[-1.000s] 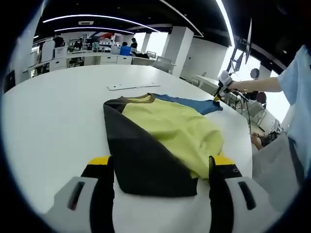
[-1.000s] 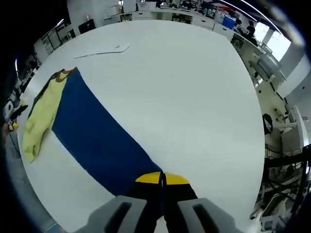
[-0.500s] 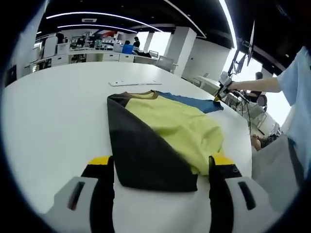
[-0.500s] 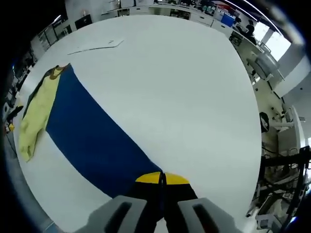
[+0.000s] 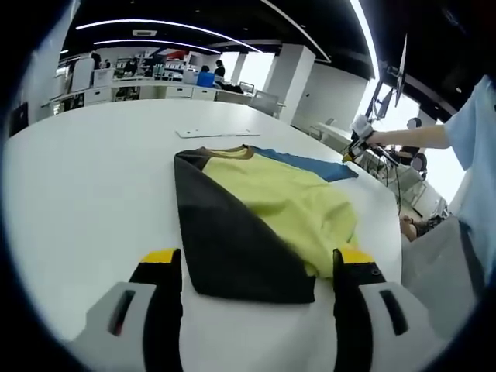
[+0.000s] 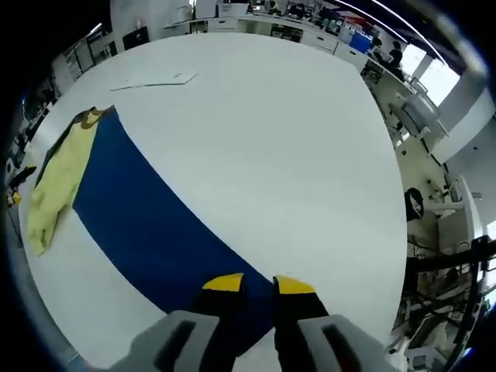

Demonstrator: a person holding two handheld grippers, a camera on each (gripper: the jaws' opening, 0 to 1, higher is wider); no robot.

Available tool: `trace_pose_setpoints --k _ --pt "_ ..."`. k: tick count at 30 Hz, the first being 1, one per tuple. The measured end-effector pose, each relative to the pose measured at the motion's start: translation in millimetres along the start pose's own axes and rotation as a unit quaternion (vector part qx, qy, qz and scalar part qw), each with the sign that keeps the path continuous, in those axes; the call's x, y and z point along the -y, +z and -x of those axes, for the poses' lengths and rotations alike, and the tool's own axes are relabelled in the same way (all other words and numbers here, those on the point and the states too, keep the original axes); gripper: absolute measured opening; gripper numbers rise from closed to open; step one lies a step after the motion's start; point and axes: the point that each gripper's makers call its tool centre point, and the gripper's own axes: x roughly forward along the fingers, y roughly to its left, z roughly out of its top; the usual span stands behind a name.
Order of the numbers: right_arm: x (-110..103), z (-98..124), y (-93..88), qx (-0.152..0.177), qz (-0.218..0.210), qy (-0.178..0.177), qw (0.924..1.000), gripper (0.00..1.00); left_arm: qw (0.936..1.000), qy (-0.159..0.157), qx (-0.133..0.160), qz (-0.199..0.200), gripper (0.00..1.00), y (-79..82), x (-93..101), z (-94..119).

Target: Fold the garment on the visible template until the final outline fits inside the template.

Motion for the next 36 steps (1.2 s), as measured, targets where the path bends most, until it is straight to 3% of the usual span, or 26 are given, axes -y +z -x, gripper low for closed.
trace_pose_setpoints --k 6,19,28,36 --pt "-8 10 -2.0 0.039 0.02 0.014 0.9989 0.52 1.0 -0.002 0.004 0.001 0.77 0.3 2.8 2" --pt "-19 22 -8.7 0.079 0.038 0.033 0.9956 0.92 0.9999 0.001 0.013 0.001 0.78 2.1 3.1 8" --pt "-26 25 -10.0 0.085 0.038 0.039 0.9949 0.95 0.9998 0.003 0.019 0.003 0.78 0.8 5.0 9" --pt "-48 31 0.6 0.109 0.044 0.06 0.9912 0.94 0.9997 0.009 0.023 0.004 0.77 -1.9 3.1 16"
